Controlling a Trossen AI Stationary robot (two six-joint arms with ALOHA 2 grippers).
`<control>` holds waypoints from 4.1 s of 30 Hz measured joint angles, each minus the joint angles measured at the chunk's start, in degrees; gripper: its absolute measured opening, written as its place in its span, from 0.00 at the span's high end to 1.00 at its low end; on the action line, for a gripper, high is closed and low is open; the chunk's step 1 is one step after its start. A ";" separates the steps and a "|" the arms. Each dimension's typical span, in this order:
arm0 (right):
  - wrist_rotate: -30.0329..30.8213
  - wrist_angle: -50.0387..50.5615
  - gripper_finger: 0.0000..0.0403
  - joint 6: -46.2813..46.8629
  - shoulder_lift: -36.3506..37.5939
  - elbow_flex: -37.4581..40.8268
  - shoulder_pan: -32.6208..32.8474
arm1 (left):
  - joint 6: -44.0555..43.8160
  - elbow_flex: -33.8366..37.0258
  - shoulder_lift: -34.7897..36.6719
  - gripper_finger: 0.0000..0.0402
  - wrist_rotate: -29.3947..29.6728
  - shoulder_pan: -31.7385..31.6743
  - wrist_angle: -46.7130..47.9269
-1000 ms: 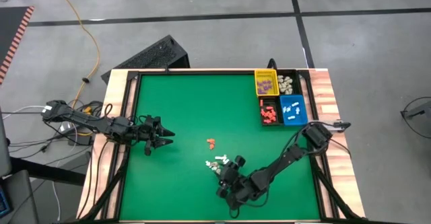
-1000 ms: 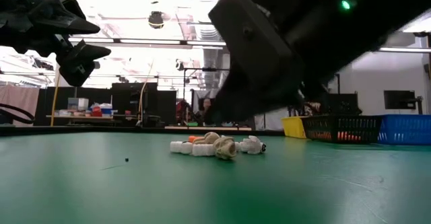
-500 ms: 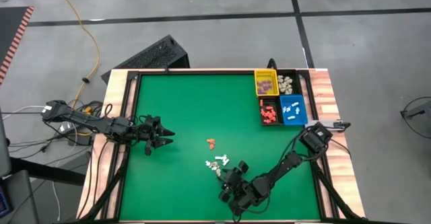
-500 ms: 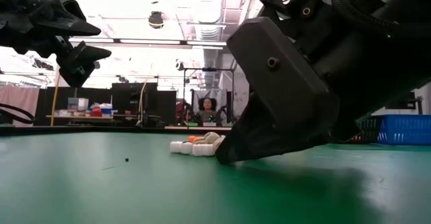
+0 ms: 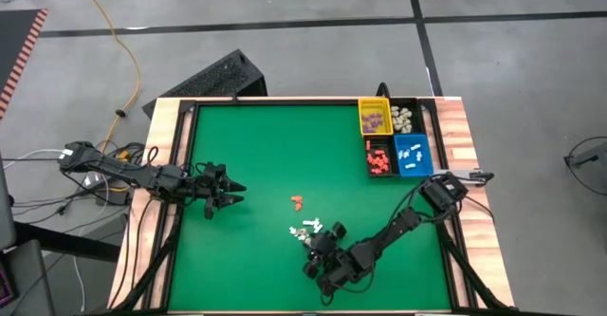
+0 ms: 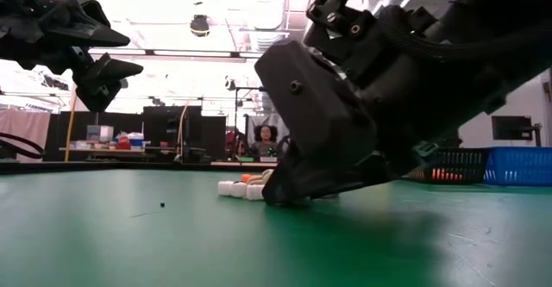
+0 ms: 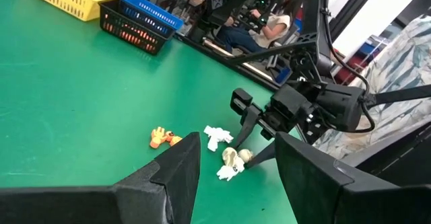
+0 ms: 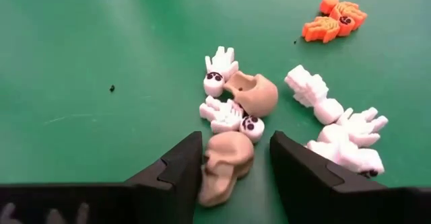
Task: Sort Halloween decoration
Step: Put the gray skull toy into the top black basket
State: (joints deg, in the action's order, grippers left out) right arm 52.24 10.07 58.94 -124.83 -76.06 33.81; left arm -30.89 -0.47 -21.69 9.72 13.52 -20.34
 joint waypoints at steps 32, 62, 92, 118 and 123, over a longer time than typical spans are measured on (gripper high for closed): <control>-0.84 19.37 0.73 -1.34 13.75 0.23 -0.28 | 0.04 0.00 0.00 0.55 -0.07 0.00 0.35; -9.26 36.06 0.73 -3.15 65.04 30.52 -53.39 | 0.37 -0.02 0.00 0.55 -0.06 0.00 -0.09; -21.13 16.27 0.39 -14.23 53.77 32.42 -74.28 | -0.20 -0.04 0.00 0.55 -0.29 0.00 0.50; -35.79 -25.35 0.44 -42.49 21.78 22.03 -14.92 | -0.20 -0.04 -0.02 0.55 -0.28 0.00 0.35; -36.59 -23.21 0.44 -45.47 15.79 14.90 -14.55 | -0.37 -0.04 -0.02 0.55 -0.28 0.00 0.35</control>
State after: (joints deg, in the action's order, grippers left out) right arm 15.65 -13.14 13.47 -109.04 -61.16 19.26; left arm -31.26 -0.51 -21.71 9.43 13.52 -19.99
